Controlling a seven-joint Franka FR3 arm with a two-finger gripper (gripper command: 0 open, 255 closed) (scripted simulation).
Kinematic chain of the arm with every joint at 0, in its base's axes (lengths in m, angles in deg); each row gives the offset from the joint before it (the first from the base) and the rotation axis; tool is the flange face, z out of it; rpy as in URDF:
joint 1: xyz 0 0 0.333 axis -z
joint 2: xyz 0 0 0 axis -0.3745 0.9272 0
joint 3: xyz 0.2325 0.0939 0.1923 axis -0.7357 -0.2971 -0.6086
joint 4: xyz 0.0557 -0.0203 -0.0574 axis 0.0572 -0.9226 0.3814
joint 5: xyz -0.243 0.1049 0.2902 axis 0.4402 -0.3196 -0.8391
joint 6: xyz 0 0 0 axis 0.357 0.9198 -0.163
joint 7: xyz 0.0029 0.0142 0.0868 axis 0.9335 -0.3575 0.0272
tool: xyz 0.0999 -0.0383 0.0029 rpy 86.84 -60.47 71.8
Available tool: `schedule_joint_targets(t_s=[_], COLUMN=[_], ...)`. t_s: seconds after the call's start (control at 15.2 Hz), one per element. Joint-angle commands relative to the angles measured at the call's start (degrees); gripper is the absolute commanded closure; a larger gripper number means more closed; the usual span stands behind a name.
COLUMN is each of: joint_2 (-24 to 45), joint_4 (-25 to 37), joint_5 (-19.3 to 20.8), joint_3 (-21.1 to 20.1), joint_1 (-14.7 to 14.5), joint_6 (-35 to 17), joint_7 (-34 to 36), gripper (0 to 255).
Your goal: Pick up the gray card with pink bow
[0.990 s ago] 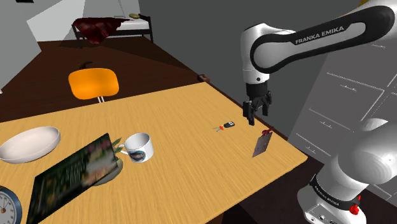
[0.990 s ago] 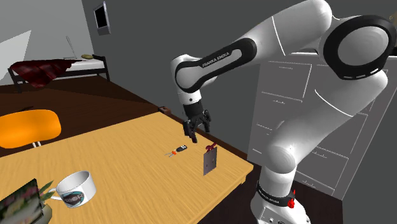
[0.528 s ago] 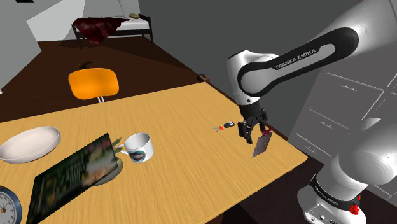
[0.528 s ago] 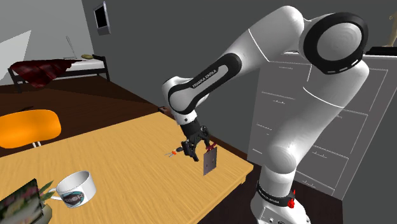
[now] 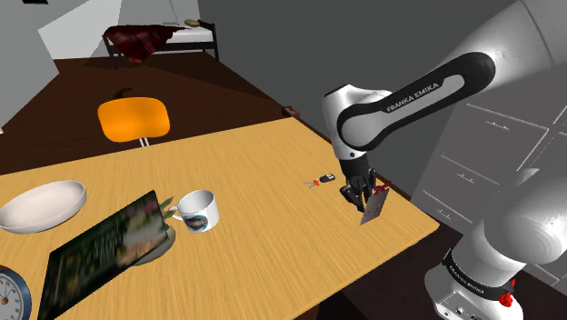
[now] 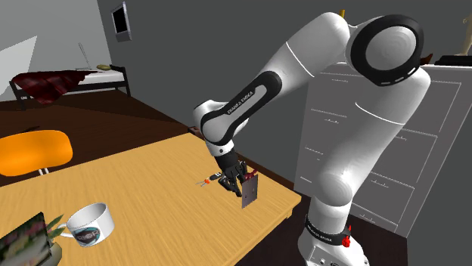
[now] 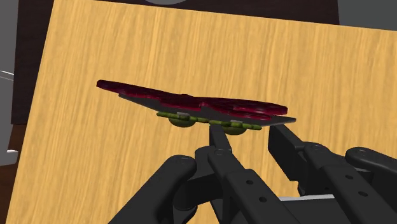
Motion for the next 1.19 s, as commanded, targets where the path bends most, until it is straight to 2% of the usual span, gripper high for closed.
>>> schedule_joint_targets(t_s=[0.0, 0.46, 1.12], joint_2=[0.1, 0.0, -5.0], joint_4=[-0.1, 0.0, 4.1], joint_5=[0.0, 0.0, -0.3], joint_3=[0.0, 0.0, 0.7], joint_1=[0.0, 0.0, -0.1], joint_6=[-0.2, 0.0, 9.0], joint_7=[0.0, 0.0, -0.7], gripper=[255, 255, 255])
